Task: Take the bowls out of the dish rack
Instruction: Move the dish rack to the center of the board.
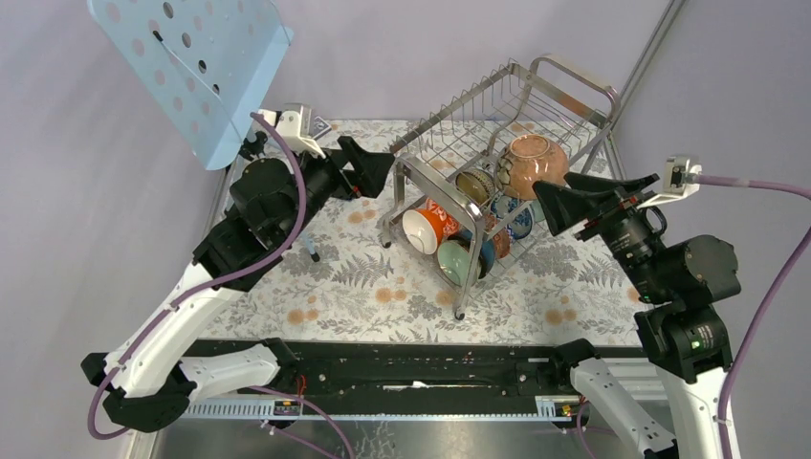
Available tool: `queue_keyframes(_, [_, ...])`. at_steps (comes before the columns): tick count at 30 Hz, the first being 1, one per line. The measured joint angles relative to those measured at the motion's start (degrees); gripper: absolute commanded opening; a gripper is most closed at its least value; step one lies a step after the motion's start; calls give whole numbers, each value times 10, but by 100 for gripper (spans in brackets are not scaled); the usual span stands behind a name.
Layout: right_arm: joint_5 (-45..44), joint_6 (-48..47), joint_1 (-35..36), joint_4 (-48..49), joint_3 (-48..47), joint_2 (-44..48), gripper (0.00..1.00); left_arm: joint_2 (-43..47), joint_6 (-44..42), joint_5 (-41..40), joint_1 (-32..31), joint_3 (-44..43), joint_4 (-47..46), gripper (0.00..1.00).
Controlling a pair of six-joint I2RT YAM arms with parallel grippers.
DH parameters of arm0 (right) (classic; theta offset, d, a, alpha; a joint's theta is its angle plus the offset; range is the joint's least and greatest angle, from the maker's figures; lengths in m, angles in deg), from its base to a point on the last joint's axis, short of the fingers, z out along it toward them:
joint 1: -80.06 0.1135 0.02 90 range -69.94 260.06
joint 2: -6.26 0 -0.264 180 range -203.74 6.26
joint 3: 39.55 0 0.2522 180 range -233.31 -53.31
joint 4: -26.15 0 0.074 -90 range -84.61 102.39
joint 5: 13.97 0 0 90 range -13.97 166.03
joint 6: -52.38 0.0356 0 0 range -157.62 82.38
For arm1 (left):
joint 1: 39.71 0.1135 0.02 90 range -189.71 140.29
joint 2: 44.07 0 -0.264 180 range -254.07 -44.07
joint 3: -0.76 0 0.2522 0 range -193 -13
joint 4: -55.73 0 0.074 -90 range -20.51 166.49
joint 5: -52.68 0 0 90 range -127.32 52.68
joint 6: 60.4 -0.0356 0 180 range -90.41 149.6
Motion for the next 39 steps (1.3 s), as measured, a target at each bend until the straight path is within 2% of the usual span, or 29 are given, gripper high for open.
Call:
queue_keyframes(4, [-32,11,3,7,38,19,100,11,0,-2,0,30,-9,99])
queue_keyframes(13, [-29,-21,8,-25,26,43,100,65,-7,-3,0,106,-19,99])
queue_keyframes(20, [-14,-34,10,-120,-20,50,100,95,-4,-16,0,148,-26,99])
queue_keyframes(27, [-62,-48,10,-225,-32,121,100,123,20,-18,0,209,-25,99])
queue_keyframes(32, [-64,-44,10,-257,17,171,99,148,49,-11,0,260,-26,99])
queue_keyframes(37, [-46,-4,10,-249,113,200,84,159,72,16,0,297,-32,99])
queue_keyframes(39, [-20,20,10,-230,170,207,81,160,78,24,0,308,-35,99])
